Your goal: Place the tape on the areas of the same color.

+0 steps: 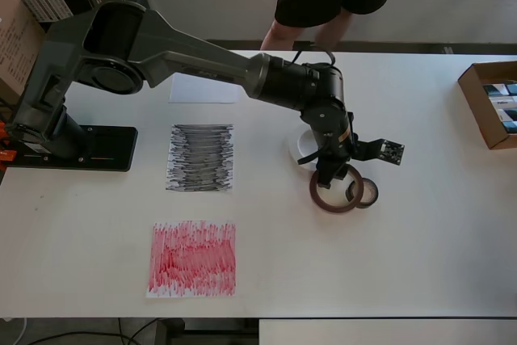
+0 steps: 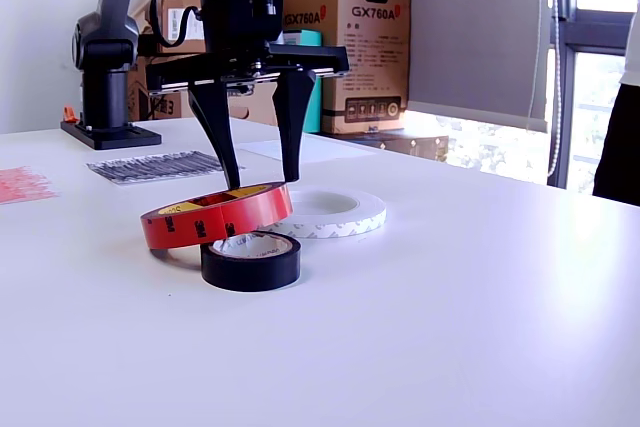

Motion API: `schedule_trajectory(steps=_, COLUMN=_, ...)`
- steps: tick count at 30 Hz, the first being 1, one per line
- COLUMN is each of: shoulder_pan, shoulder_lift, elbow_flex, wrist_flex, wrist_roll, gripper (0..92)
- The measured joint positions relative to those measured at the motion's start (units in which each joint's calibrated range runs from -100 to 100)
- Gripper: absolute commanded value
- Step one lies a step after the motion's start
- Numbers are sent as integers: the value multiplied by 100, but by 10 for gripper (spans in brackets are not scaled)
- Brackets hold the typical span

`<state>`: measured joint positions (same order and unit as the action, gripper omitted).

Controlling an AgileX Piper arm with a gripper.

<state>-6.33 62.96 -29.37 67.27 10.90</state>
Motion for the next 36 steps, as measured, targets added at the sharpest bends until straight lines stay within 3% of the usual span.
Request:
schedule_trajectory(steps=32, shoulder_pan=85, shoulder_lift=259, elbow_flex=-96, wrist_flex=15, wrist_roll=3, gripper=489)
schedule_trajectory(steps=34, shoulder_pan=85, shoulder_lift=244, elbow_flex=-111, wrist_flex=0, wrist_roll=3, gripper=436)
schedule_trajectory(steps=36, shoulder_pan=85, shoulder_lift=244, elbow_flex=-111, wrist_flex=0, wrist_roll=3, gripper=298)
